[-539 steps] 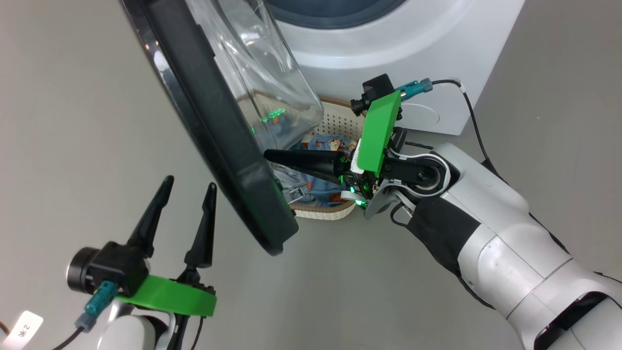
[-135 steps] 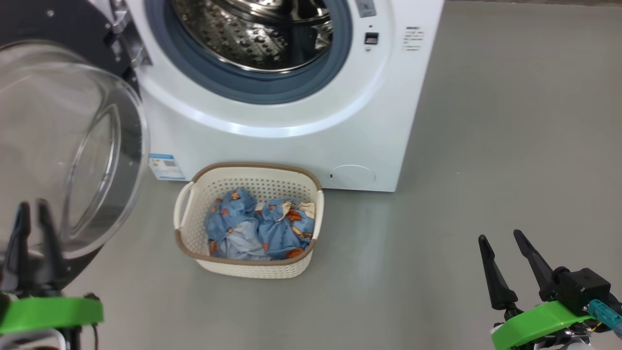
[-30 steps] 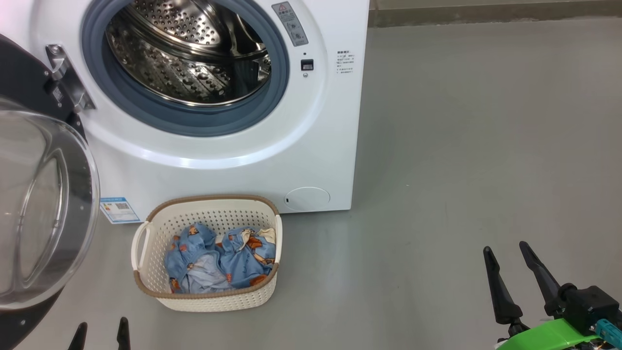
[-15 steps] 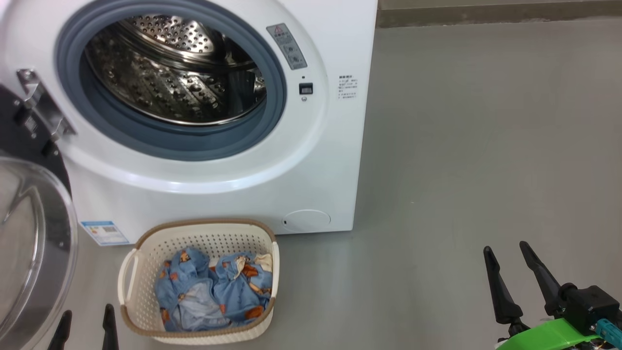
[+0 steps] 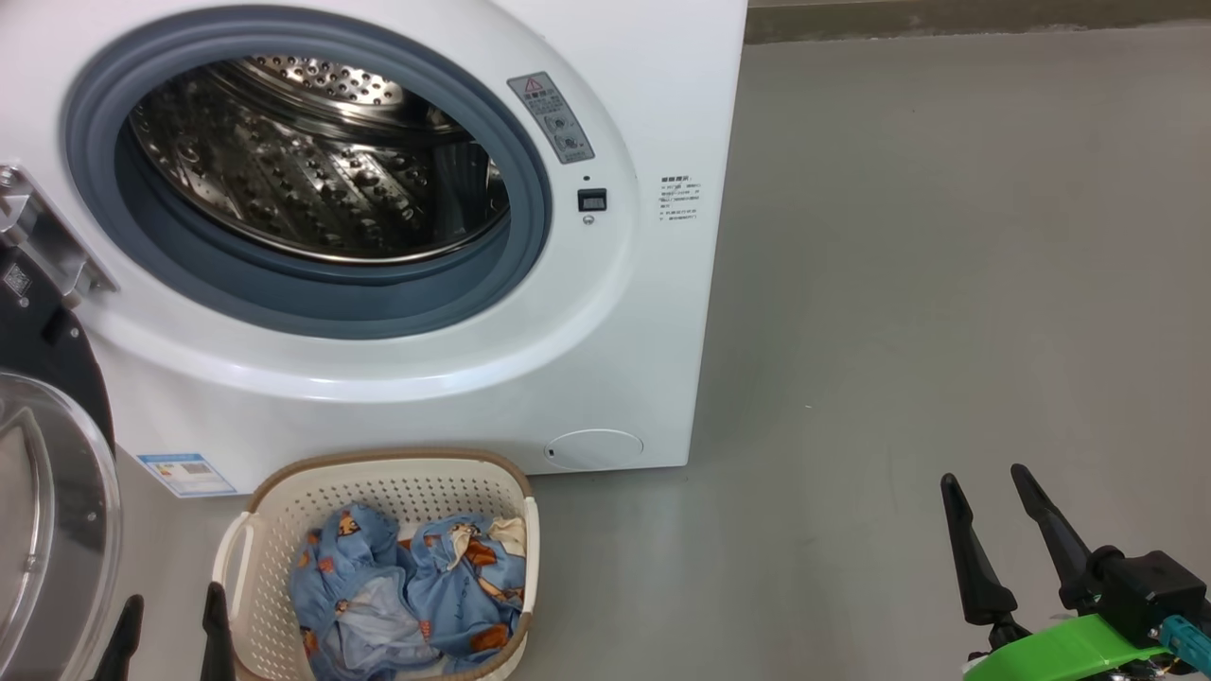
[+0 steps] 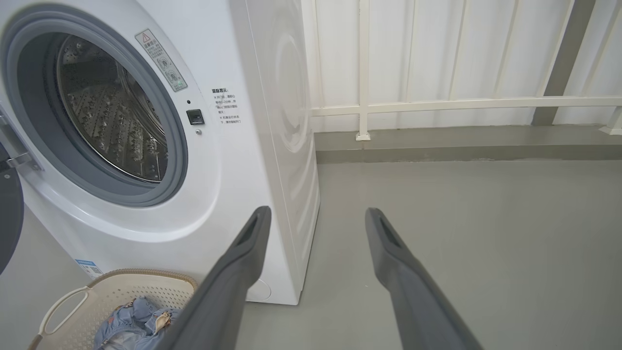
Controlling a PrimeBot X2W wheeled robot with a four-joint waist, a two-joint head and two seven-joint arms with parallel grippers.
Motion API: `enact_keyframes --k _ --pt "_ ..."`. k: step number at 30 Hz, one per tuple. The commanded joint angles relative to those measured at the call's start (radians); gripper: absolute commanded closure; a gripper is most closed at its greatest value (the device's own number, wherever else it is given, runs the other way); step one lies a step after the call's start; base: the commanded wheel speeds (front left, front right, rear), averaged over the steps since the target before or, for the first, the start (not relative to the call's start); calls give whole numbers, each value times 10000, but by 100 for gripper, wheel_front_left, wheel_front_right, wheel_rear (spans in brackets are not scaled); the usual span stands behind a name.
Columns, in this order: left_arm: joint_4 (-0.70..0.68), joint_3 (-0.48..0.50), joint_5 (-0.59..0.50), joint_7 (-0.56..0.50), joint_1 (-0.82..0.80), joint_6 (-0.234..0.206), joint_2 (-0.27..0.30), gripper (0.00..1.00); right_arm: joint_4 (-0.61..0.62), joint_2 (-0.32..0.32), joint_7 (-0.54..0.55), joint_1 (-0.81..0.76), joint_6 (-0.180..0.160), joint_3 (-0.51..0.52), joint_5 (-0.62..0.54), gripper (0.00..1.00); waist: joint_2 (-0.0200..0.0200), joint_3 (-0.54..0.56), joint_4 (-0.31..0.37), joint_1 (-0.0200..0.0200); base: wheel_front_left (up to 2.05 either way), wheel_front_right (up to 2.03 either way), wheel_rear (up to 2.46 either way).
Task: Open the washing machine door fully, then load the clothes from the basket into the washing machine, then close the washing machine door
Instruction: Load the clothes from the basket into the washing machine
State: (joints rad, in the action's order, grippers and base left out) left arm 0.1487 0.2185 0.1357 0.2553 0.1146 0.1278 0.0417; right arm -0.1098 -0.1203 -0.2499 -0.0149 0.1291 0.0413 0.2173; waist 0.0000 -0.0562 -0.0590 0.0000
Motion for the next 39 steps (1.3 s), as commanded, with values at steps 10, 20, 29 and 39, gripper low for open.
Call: enact_keyframes --k 10,20,29,39 --pt "-138 183 95 65 -345 7 93 0 101 -60 -118 321 16 -233 103 0 0 -35 -15 0 0 0 0" --pt "-239 -328 310 65 -386 9 87 0 182 -31 -118 376 16 -180 38 0 0 -392 -38 0 0 0 0" --pt "-280 -452 373 65 -651 -26 86 0 274 43 -118 432 16 -170 -110 0 0 -1093 29 0 0 0 0" --pt "180 -650 379 65 -1524 6 86 0 291 66 -118 696 16 -157 -281 0 0 -2442 -11 0 0 0 0"
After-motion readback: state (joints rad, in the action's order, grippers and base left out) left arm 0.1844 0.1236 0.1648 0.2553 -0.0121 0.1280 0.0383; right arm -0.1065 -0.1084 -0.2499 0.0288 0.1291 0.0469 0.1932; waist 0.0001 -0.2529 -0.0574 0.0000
